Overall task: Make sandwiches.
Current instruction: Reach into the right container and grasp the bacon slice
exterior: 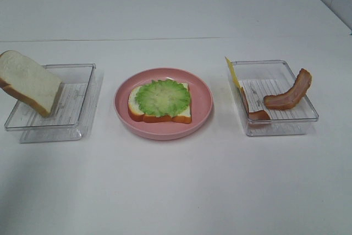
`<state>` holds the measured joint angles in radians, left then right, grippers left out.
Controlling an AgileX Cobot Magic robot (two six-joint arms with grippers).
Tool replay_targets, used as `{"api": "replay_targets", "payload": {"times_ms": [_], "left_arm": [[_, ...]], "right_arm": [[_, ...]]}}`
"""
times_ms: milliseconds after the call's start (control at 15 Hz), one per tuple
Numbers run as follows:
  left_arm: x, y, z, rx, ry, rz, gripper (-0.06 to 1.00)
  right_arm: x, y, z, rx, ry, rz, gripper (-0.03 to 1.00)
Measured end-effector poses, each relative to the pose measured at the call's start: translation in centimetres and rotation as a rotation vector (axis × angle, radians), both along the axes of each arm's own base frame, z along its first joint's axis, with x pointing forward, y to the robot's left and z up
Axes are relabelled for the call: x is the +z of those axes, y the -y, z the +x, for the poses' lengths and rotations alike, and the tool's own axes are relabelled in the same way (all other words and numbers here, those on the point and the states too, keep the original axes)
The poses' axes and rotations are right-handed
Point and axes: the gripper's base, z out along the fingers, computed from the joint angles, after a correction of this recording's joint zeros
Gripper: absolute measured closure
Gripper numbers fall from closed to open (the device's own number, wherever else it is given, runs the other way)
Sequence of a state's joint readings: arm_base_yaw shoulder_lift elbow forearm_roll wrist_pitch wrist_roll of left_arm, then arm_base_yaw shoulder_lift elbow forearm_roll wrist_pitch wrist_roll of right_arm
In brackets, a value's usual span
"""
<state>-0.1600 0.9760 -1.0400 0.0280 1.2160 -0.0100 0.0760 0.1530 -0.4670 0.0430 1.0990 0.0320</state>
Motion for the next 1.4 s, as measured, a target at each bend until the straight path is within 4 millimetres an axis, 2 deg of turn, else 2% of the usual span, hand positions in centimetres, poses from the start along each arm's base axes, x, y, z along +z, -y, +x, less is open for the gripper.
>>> {"api": "replay_targets", "payload": {"times_ms": [67,133,200,267,467,667,1133,1400], "left_arm": [[0.0,-0.7,-3.3,0.003,0.070,0.005,-0.04],[-0.5,-1.6,-9.0,-0.015,0.217,-0.001,-0.04],[-1.2,-2.1,-11.6,-0.019,0.295,-0.005,-0.04],[-1.6,-2.3,-12.7,-0.018,0.330,-0.009,-0.04],[-5.2,-2.7,-16.5,-0.027,0.452,-0.048,-0.04],[-7.7,-2.2,-17.2,-0.056,0.554,-0.129,-0.04],[-7.8,-2.1,-17.0,-0.042,0.580,-0.126,-0.04],[-7.8,-1.9,-16.9,0.158,0.591,-0.066,-0.04]], "right_arm": [[0.0,-0.2,0.0,0.009,-0.002,0.021,0.21],[0.0,-0.4,0.0,0.018,-0.003,0.042,0.21],[0.0,-0.4,0.0,0.018,-0.003,0.042,0.21],[0.0,-0.4,0.0,0.018,-0.003,0.042,0.21],[0.0,-0.4,0.0,0.019,-0.003,0.042,0.21],[0.0,-0.4,0.0,0.019,-0.003,0.042,0.21],[0.0,-0.4,0.6,0.031,-0.045,0.028,0.21],[1.2,-0.8,4.3,0.063,-0.229,0.001,0.21]]}}
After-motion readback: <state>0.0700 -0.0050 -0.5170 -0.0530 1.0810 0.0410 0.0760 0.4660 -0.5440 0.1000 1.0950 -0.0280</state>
